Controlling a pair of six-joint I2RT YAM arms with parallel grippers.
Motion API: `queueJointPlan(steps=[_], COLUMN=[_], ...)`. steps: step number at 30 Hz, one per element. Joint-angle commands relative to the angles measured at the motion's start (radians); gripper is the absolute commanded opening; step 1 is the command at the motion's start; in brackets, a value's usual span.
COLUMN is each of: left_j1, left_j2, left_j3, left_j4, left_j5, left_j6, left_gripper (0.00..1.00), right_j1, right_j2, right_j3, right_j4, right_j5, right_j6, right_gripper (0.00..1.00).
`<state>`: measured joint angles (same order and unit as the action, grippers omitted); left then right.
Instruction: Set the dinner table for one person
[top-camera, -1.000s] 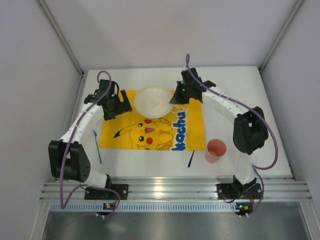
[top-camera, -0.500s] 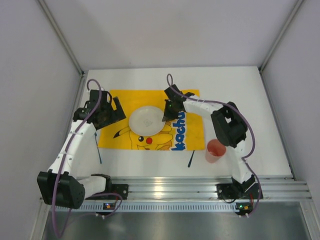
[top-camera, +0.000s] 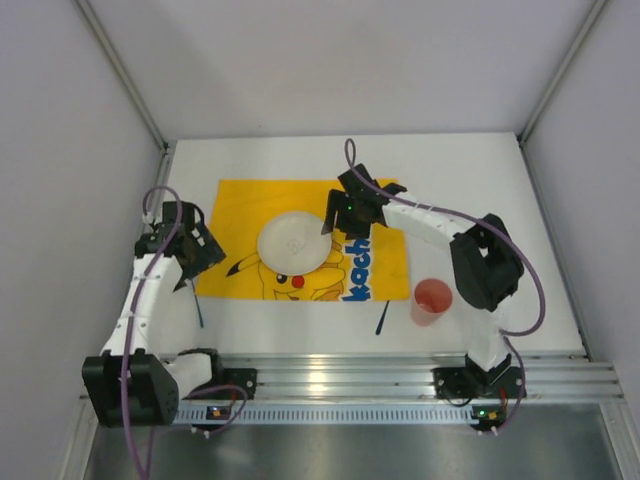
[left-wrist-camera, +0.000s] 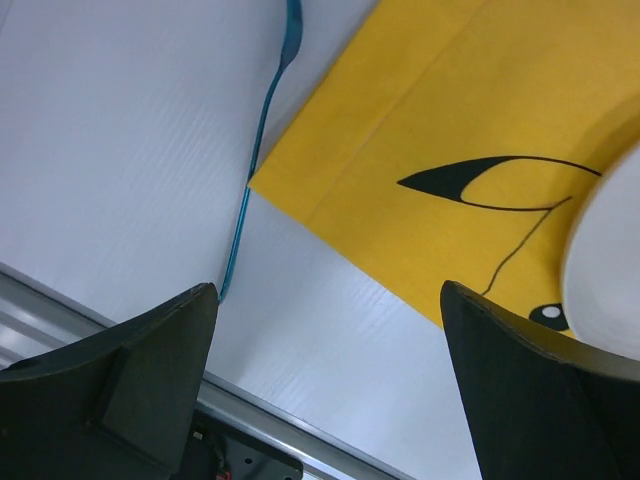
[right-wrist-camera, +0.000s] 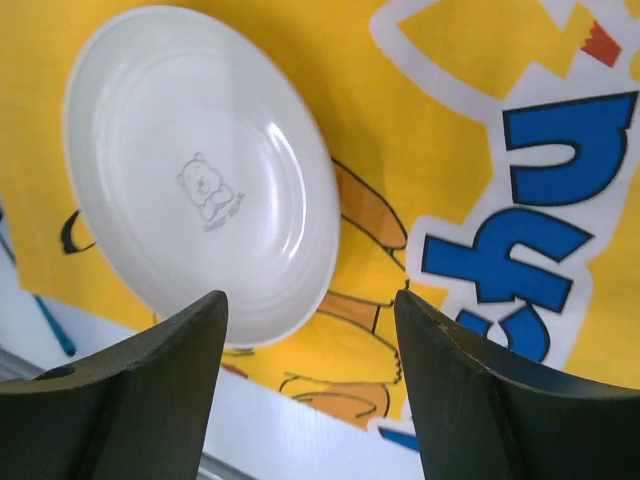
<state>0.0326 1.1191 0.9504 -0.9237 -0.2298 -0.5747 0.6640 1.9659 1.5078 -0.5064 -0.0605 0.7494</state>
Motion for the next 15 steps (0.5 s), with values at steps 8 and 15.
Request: queueJointPlan(steps=[8, 15], left_j1=[0.205, 0.297], left_j2=[0.330, 0.387], left_j3=[-0.038, 0.005], left_j4=[0.057, 0.148], left_j5=[0.175, 0.224], left_j6=[0.024, 0.096], left_gripper=[0.98, 0.95], right_j1=[-0.078, -0.095], right_j2=[-0.226, -0.180], right_j3=[0.031, 0.146], right_j4=[-0.211, -0.264], right_j5=[0.007, -0.002], right_j6=[-0.076, -0.093], right_gripper=[0.68, 0.67])
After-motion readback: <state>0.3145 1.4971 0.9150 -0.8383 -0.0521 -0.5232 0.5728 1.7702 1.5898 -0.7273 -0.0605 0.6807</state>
